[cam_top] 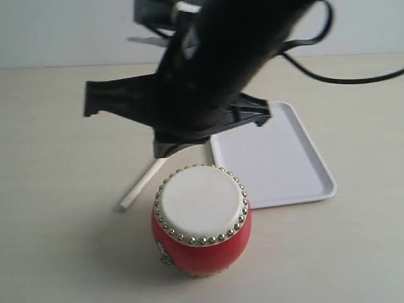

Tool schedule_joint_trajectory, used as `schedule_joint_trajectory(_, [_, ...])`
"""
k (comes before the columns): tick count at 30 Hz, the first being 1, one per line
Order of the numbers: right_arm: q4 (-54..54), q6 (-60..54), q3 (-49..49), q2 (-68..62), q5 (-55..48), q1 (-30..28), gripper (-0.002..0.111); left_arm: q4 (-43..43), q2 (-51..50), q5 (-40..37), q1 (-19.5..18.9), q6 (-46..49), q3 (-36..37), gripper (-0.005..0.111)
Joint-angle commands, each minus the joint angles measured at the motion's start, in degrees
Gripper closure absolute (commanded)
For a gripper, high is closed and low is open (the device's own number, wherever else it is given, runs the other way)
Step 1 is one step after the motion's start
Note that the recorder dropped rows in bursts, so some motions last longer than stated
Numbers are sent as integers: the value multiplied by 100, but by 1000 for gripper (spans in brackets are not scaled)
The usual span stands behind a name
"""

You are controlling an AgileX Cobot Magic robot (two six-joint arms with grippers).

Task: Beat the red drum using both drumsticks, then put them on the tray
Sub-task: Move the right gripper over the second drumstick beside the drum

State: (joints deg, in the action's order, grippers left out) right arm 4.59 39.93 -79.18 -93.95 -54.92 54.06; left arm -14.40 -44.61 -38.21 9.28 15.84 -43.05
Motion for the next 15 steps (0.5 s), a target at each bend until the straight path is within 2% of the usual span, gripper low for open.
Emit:
schedule_joint_trajectory(1, [-265, 473, -1337, -1078, -1051, 59, 108, 108, 156, 84, -15, -178, 34, 107])
schedule_joint_trajectory(4, [-328, 840, -1800, -1463, -1182, 59, 108, 296, 357, 84, -15, -316, 34, 107])
schedule_joint_trajectory(8, [-57, 1424, -1831, -1677, -987, 59, 108, 539, 588, 12, -15, -547, 34, 107])
schedule_joint_trajectory(11, [241, 1420, -1831, -1845, -386, 48, 108, 539, 733, -17, 9, -563, 34, 107])
schedule_joint_trajectory(15, [65, 1808, -1831, -2173, 181, 62, 108, 522, 848, -45, 122, -610, 34, 107])
